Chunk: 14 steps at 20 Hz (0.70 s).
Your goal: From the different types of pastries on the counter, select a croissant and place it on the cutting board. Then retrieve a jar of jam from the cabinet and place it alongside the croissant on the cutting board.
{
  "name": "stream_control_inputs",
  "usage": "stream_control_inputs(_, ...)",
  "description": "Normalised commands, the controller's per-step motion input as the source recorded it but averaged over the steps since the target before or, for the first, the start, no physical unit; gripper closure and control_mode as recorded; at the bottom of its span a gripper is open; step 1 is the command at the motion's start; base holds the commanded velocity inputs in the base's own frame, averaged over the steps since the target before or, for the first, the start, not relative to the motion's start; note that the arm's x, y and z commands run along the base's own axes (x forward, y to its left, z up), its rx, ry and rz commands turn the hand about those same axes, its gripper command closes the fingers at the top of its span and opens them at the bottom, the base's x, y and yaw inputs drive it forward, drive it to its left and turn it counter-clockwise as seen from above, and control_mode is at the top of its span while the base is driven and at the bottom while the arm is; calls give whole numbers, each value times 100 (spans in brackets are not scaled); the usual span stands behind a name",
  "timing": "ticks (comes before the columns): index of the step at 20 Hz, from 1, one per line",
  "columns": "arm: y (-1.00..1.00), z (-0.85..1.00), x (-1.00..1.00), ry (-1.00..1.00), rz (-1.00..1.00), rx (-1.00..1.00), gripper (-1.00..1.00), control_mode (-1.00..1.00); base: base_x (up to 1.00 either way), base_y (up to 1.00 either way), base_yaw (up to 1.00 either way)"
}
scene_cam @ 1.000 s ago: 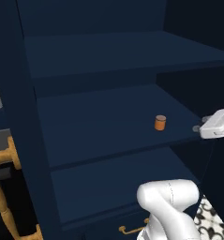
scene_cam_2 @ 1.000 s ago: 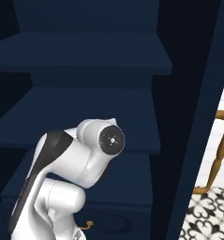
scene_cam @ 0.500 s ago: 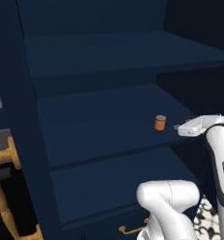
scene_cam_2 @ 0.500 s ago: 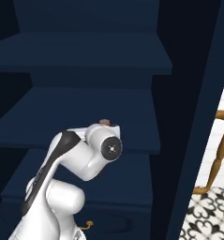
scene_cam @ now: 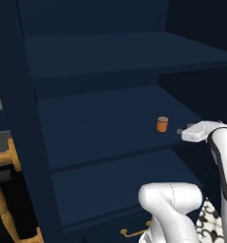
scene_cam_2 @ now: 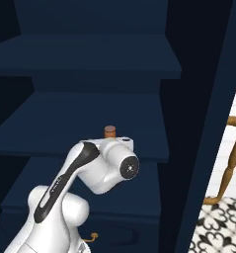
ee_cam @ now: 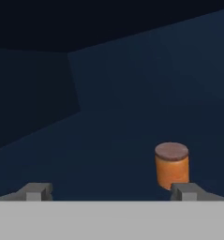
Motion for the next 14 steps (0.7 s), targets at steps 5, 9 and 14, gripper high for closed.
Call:
stream_control_inputs(5, -2, -4, 31, -1, 3, 2, -100, -100, 0, 0, 0)
stream_control_inputs(9, -9, -46, 18, -10, 6, 1, -100, -100, 0, 0, 0)
stream_control_inputs(14, -10, -30, 19, -6, 5, 1, -100, -100, 0, 0, 0)
